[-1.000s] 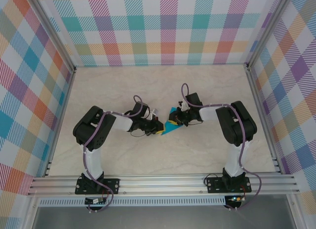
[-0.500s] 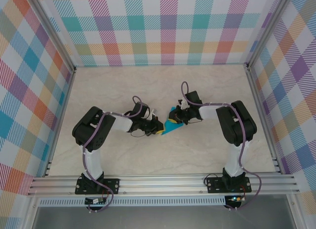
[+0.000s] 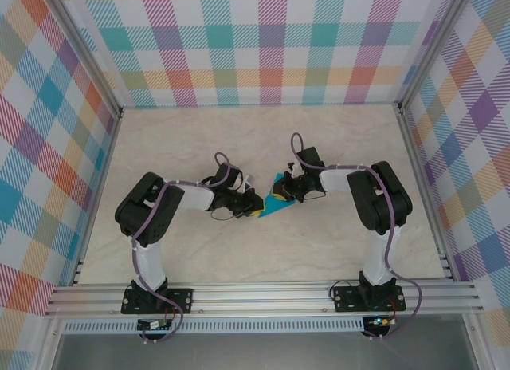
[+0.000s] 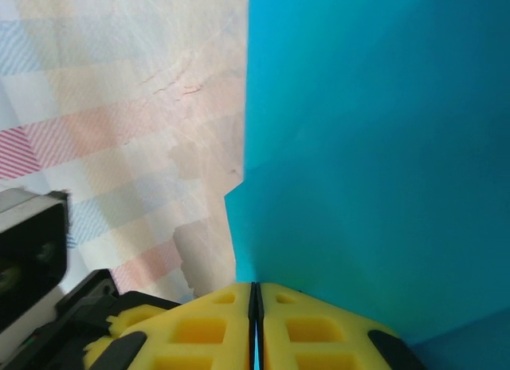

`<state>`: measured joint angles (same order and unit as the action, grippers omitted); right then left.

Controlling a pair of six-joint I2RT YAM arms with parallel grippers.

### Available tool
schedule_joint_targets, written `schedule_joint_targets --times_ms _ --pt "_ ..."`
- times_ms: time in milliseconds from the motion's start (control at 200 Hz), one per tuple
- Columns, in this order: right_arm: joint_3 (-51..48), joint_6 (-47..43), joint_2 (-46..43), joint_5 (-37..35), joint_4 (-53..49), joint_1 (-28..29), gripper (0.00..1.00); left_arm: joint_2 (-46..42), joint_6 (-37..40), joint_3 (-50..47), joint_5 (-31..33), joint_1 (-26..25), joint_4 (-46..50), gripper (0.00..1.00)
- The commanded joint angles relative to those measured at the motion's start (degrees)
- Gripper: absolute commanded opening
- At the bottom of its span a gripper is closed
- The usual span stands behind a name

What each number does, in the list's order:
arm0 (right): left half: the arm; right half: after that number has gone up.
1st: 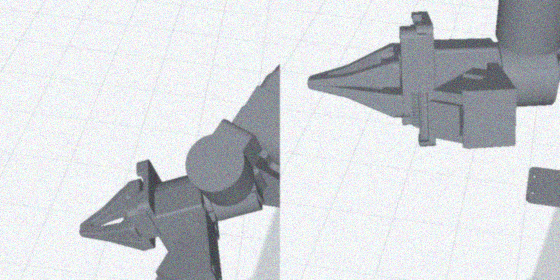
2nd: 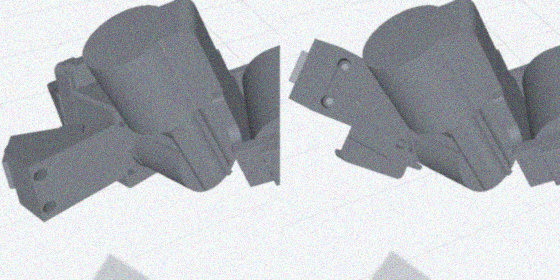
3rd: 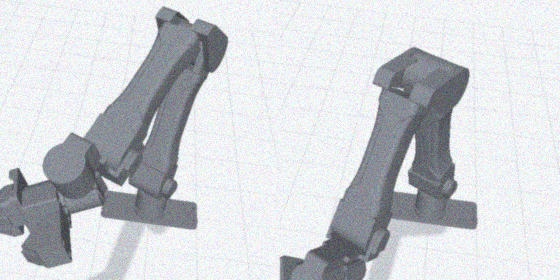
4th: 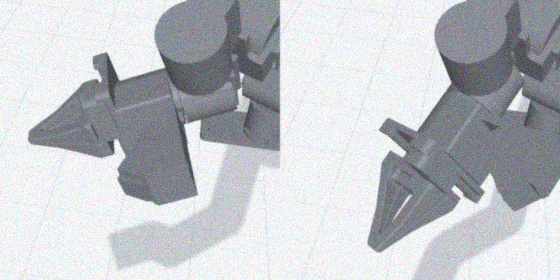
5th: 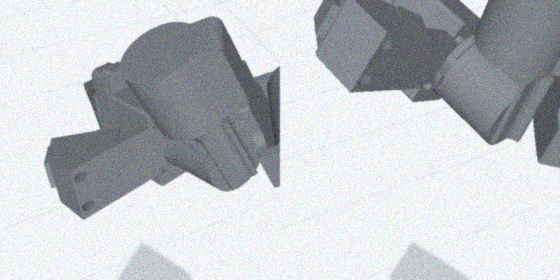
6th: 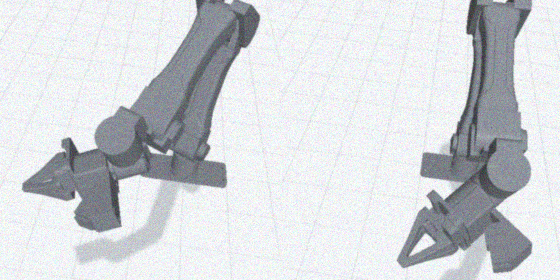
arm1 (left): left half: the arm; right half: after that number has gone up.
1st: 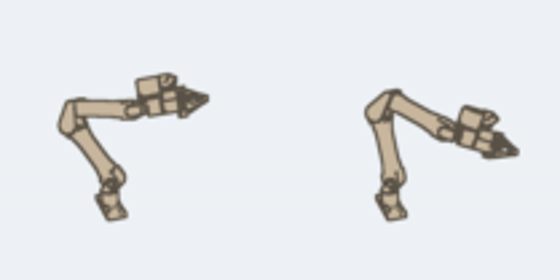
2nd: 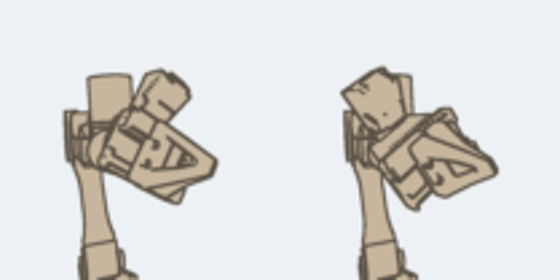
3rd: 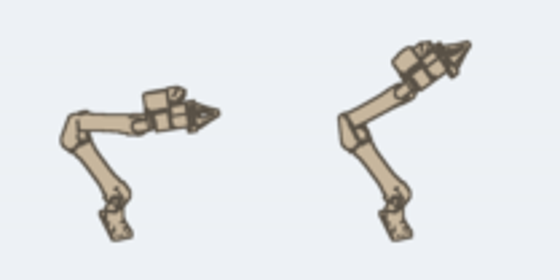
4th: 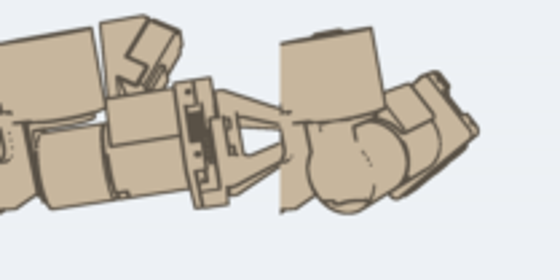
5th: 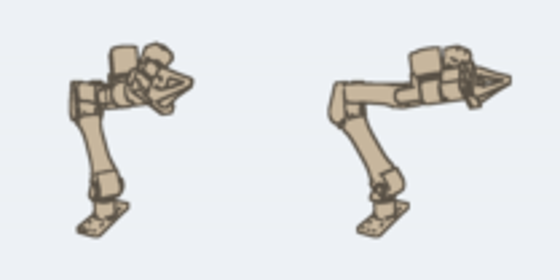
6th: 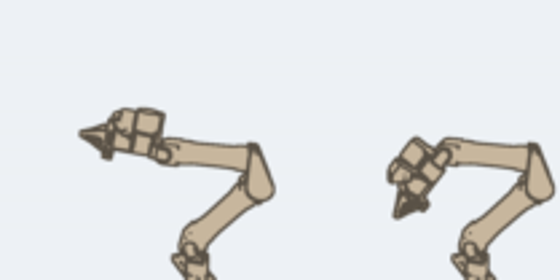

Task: Fold a paper plane with a square sheet of paper (pick it up from the middle)
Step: Fourth fold the wing at the center of the table.

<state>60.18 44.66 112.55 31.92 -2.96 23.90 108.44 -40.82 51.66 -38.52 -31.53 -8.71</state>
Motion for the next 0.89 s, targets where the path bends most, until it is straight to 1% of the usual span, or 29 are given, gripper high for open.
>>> schedule_joint_targets --times_ms 0,80,185,290,460,660,890 --pt "1.45 -4.15 0.76 -6.22 -10.3 -0.05 0.11 -6.1 3.06 0.65 4.66 -0.46 7.79 0.15" --pt "2.75 -6.35 0.82 -7.25 -13.67 0.77 0.11 -9.75 3.59 0.58 7.8 -0.63 9.98 0.22" --pt "2.93 -6.5 1.43 -6.65 -13.47 1.06 0.11 -12.39 4.47 1.29 9.84 -1.86 12.58 0.23" --pt "2.92 -5.58 2.3 -6.52 -12.69 1.06 0.11 -12.22 5.65 3.04 8.96 -4.05 13.74 0.22" --pt "2.44 -4.81 2.85 -5.69 -11.19 1.06 0.11 -9.17 7.89 6.37 8.45 -7.25 14.72 0.2" --pt "2.2 -4.74 3.08 -5.41 -10.83 1.08 0.11 -3.97 8.63 9.01 6.66 -7.65 14.35 0.18" --pt "2.09 -4.79 3.1 -5.12 -10.52 1.06 0.11 -0.27 10.54 10.86 10.32 -7.67 17.06 0.17"
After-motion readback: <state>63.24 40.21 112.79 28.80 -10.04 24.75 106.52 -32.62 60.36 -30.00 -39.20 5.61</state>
